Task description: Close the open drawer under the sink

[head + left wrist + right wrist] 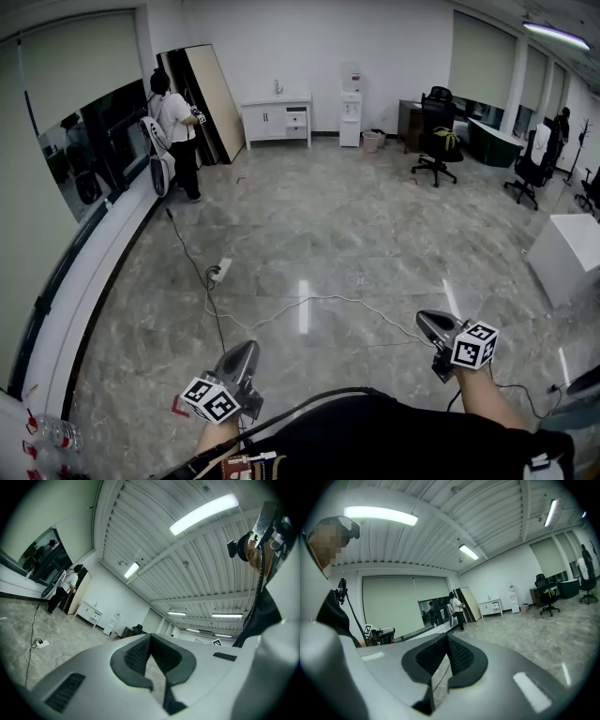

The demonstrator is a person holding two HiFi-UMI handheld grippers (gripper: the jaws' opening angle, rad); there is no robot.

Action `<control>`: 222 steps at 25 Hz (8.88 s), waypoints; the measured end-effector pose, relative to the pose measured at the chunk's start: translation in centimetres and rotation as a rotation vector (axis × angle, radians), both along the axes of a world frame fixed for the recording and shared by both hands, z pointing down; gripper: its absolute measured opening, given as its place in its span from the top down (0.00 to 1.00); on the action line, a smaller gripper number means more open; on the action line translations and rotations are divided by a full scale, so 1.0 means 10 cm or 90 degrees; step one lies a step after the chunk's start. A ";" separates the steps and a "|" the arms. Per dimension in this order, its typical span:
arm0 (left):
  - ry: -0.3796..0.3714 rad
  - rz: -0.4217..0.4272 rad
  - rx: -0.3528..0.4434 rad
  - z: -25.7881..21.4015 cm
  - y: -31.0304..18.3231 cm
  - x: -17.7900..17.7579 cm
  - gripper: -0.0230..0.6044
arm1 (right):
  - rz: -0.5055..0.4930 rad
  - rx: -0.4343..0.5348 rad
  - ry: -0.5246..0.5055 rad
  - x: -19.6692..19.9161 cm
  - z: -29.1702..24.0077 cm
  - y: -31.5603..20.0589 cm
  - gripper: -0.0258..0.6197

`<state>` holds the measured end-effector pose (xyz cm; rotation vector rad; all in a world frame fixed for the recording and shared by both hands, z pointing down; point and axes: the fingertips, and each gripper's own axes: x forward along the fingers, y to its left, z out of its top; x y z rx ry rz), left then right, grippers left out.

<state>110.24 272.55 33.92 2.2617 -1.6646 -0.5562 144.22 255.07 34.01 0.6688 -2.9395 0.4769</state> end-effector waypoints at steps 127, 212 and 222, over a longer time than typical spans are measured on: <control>-0.057 0.097 -0.041 -0.33 -12.73 -6.10 0.96 | -0.022 0.063 0.041 -6.79 -0.27 -12.31 0.96; -0.062 -0.112 -0.035 -0.60 -20.46 -9.45 0.96 | -0.252 0.073 0.027 -10.86 -0.26 -20.76 0.96; -0.051 -0.046 -0.008 -0.56 -21.06 -10.59 0.96 | -0.188 0.089 0.039 -11.83 -0.35 -21.18 0.96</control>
